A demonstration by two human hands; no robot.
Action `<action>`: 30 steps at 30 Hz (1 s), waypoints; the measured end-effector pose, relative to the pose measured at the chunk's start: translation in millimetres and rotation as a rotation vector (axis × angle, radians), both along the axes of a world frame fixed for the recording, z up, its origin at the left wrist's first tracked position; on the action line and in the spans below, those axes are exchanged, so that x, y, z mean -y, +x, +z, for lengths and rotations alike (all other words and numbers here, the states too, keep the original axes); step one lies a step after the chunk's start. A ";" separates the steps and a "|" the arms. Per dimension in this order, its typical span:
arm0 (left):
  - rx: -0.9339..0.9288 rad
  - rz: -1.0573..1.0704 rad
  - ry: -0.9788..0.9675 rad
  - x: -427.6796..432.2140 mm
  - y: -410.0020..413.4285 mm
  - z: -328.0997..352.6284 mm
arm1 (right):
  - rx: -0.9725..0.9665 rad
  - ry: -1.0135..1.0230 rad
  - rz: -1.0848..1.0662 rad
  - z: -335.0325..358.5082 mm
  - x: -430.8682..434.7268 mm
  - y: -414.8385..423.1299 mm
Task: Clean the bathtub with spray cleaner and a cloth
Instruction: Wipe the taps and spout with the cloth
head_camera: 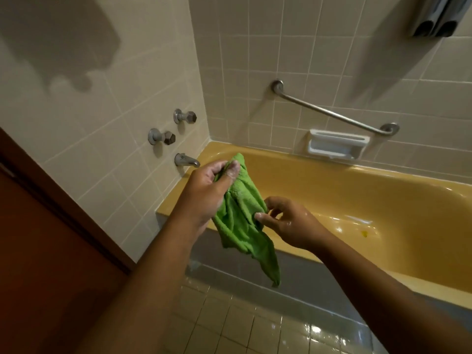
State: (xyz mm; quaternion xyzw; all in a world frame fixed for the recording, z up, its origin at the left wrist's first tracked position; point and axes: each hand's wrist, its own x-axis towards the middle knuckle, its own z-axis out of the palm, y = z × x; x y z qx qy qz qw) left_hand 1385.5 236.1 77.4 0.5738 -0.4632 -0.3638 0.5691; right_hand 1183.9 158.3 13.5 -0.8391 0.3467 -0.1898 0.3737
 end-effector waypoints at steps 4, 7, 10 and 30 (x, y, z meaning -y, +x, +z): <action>0.220 0.195 0.096 -1.5 32.9 -6.8 | -0.111 -0.169 0.127 35.9 6.7 2.9; 0.423 0.278 0.164 -0.4 46.4 -5.4 | 0.114 0.001 0.087 63.0 1.2 12.3; 0.580 0.294 0.206 4.3 53.3 -4.0 | 0.386 0.214 0.070 78.9 7.1 24.6; 0.502 -0.085 0.246 135.5 94.8 -35.3 | 0.457 0.523 0.124 46.4 160.3 143.1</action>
